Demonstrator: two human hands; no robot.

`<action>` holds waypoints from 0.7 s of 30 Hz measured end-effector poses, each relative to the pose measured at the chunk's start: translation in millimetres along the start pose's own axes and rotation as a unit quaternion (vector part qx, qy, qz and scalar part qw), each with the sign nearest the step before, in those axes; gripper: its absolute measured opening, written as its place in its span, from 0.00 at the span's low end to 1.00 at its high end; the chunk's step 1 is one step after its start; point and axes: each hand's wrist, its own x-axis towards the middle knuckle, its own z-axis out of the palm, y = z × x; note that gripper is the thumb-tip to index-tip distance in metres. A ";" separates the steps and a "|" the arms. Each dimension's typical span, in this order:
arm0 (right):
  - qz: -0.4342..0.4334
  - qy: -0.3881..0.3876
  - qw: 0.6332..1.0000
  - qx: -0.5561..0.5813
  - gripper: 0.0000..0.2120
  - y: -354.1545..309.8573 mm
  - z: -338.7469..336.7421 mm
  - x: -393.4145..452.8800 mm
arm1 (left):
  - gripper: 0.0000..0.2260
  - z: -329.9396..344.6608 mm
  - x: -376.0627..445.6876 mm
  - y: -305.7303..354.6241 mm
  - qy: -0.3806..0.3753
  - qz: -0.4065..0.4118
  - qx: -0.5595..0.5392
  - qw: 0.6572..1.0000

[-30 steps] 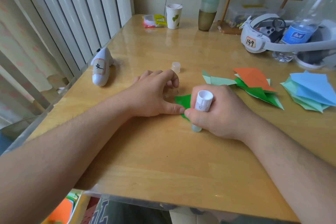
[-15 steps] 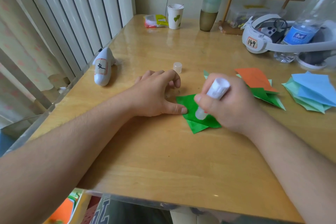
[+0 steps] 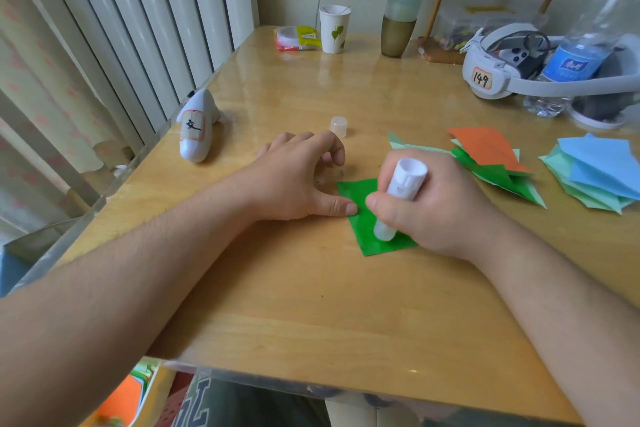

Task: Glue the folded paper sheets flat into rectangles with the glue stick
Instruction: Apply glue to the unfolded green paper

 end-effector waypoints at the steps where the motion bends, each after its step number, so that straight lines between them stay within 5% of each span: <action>1: -0.001 -0.012 0.999 -0.030 0.15 0.0 3.4 -1.8 | 0.27 0.1 0.1 0.0 -0.001 0.000 0.001 1.000; 7: -0.032 -0.051 0.995 -0.073 0.15 -9.1 18.6 -4.2 | 0.29 1.4 -0.8 0.9 -0.002 -0.003 -0.003 1.000; 10: -0.010 -0.070 0.997 0.013 0.14 -12.3 19.7 -5.5 | 0.27 1.5 -0.4 1.0 -0.001 -0.002 -0.005 1.000; 14: -0.004 0.054 0.972 0.228 0.19 -7.9 5.7 5.8 | 0.26 -0.3 -0.1 -1.5 -0.004 0.007 -0.002 1.000; 21: 0.016 0.108 0.969 0.222 0.16 1.8 -2.4 10.7 | 0.22 -3.1 1.7 -8.0 0.004 0.017 -0.044 0.999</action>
